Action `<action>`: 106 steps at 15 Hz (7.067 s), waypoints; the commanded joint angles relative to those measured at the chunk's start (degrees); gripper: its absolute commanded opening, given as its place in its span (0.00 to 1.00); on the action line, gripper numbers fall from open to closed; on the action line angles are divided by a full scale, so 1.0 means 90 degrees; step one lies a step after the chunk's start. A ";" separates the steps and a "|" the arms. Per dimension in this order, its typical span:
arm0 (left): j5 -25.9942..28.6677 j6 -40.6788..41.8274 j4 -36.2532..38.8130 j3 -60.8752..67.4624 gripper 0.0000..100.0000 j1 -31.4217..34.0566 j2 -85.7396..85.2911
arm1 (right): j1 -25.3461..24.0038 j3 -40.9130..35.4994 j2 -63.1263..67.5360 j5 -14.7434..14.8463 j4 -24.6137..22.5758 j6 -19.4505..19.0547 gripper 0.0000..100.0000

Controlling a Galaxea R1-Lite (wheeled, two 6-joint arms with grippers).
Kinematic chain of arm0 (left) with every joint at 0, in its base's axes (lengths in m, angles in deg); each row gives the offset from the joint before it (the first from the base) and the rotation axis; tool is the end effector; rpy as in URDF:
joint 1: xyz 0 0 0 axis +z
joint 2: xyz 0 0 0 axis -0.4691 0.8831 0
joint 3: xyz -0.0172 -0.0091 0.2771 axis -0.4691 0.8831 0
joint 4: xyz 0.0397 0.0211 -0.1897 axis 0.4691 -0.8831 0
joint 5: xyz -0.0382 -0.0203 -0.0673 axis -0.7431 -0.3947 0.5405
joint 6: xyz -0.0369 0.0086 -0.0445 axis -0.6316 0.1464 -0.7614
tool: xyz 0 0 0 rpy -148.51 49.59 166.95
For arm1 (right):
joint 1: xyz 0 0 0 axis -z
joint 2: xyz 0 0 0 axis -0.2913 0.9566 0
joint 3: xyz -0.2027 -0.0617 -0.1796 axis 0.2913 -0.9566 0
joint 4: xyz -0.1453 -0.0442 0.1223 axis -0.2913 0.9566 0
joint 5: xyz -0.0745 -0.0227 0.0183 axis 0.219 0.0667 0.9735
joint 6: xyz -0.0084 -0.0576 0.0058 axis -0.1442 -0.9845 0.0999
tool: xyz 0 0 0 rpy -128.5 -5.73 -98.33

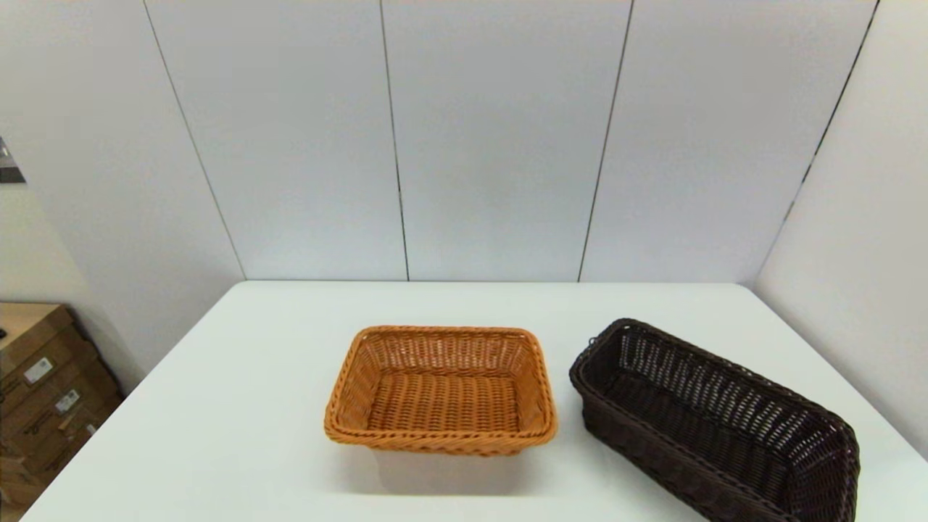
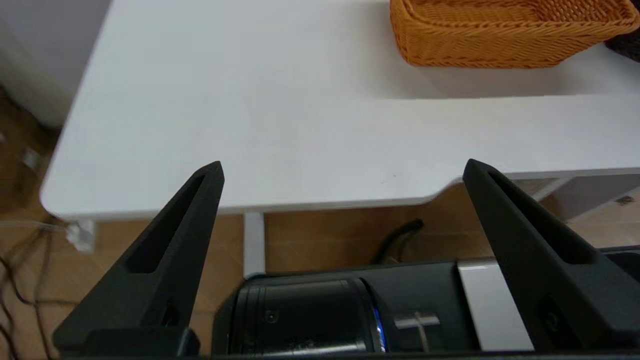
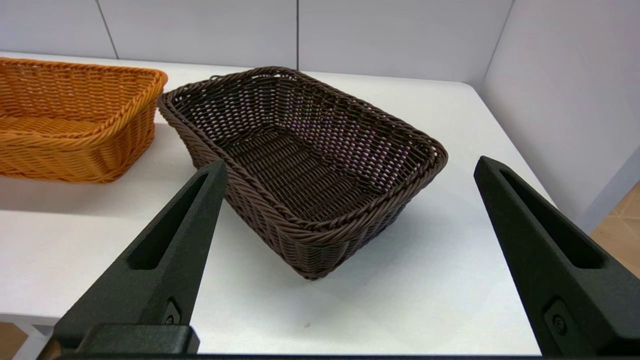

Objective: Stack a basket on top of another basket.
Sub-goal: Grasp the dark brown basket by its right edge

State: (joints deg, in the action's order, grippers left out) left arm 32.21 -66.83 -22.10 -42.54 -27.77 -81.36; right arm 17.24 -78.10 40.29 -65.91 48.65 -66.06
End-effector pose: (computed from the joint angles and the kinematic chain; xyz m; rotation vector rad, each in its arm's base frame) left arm -0.0156 -0.0071 0.1162 -0.0543 0.3663 -0.1118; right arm 0.0405 0.0016 0.0749 -0.0455 0.0041 0.0259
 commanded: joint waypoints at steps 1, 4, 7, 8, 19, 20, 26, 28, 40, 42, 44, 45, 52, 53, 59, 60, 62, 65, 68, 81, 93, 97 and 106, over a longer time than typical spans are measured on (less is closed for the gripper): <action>-0.0038 0.0632 0.0245 0.0418 1.00 -0.0013 -0.0515 | 0.0005 -0.0010 0.0010 -0.0007 -0.0001 0.0007 1.00; -0.0058 0.0641 0.1222 0.0740 1.00 -0.0013 -0.0515 | 0.0005 -0.0010 0.0010 0.0002 -0.0001 0.0007 1.00; -0.0018 0.0485 0.3351 0.1531 1.00 -0.0013 -0.0515 | 0.0005 -0.0010 0.0010 0.0002 -0.0001 0.0007 1.00; -0.0018 0.0485 0.3907 0.1805 1.00 -0.0013 -0.0515 | 0.0005 -0.0010 0.0010 -0.0007 -0.0001 0.0007 1.00; -0.0595 0.0739 0.5441 0.3250 1.00 -0.0013 -0.0515 | 0.0005 -0.0010 0.0010 0.0002 -0.0001 0.0007 1.00; -0.0663 0.0895 0.5421 0.3250 1.00 -0.0013 -0.0515 | 0.0005 -0.0010 0.0000 -0.0007 -0.0001 0.0007 1.00; -0.0683 0.0915 0.4942 0.3250 1.00 -0.0013 -0.0515 | 0.0005 0.0000 0.0010 -0.0007 -0.0001 0.0007 1.00; -0.0702 0.0651 0.4942 0.3250 1.00 -0.0013 -0.0515 | 0.0005 -0.0010 0.0010 -0.0007 -0.0001 0.0007 1.00; -0.0751 0.0407 0.4952 0.3250 1.00 -0.0013 -0.0515 | 0.0005 -0.0010 0.0010 -0.0007 -0.0001 0.0007 1.00; -0.0751 0.0407 0.4952 0.3250 1.00 -0.0013 -0.0515 | 0.0005 -0.0010 0.0010 -0.0007 0.0009 -0.0013 1.00; -0.0751 0.0397 0.4952 0.3250 1.00 -0.0013 -0.0515 | 0.0005 0.0000 0.0010 0.0002 -0.0001 0.0007 1.00; -0.0751 0.0407 0.4952 0.3250 1.00 -0.0013 -0.0515 | 0.0005 0.0000 0.0010 -0.0007 0.0009 -0.0003 1.00; -0.0751 0.0407 0.4952 0.3250 1.00 -0.0013 -0.0515 | 0.0005 -0.0010 0.0010 -0.0007 -0.0001 -0.0052 1.00; -0.0751 0.0407 0.4952 0.3250 1.00 -0.0013 -0.0515 | -0.0005 -0.0010 0.0010 -0.0007 -0.0001 -0.0071 1.00; -0.0751 0.0397 0.4952 0.3250 1.00 -0.0013 -0.0515 | 0.0005 0.0420 0.0586 -0.0037 0.0332 -0.0023 1.00; -0.0751 0.0397 0.4952 0.3250 1.00 -0.0013 -0.0515 | 0.0005 0.0752 0.0928 -0.0085 0.0341 -0.0023 1.00; -0.0751 0.0397 0.4952 0.3250 1.00 -0.0013 -0.0515 | -0.0005 0.1348 0.1807 -0.0105 0.0341 -0.0023 1.00; -0.0751 0.0397 0.4952 0.3250 1.00 -0.0013 -0.0515 | -0.0112 0.2314 0.3164 -0.0183 0.0302 -0.0091 1.00; -0.0751 0.0397 0.4952 0.3250 1.00 -0.0013 -0.0515 | -0.0717 0.3037 0.4346 -0.0095 0.0322 -0.0052 1.00; -0.0751 0.0397 0.4952 0.3250 1.00 -0.0013 -0.0515 | -0.0444 0.4434 0.7480 -0.0007 0.2832 0.1481 1.00; -0.0751 0.0397 0.4952 0.3250 1.00 -0.0013 -0.0515 | 0.0972 0.5088 0.9443 0.0549 0.2832 0.2145 1.00; -0.0751 0.0397 0.4952 0.3250 1.00 -0.0013 -0.0515 | 0.1158 0.5186 1.0146 0.0559 0.2822 0.2136 1.00; -0.0751 0.0407 0.4952 0.3250 1.00 -0.0013 -0.0515 | 0.1109 0.5244 1.1055 0.1057 0.3203 0.2731 1.00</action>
State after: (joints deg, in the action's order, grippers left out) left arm 25.43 -63.20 22.49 -13.47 -27.90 -86.06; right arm 27.57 -31.41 138.14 -56.39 75.84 -42.20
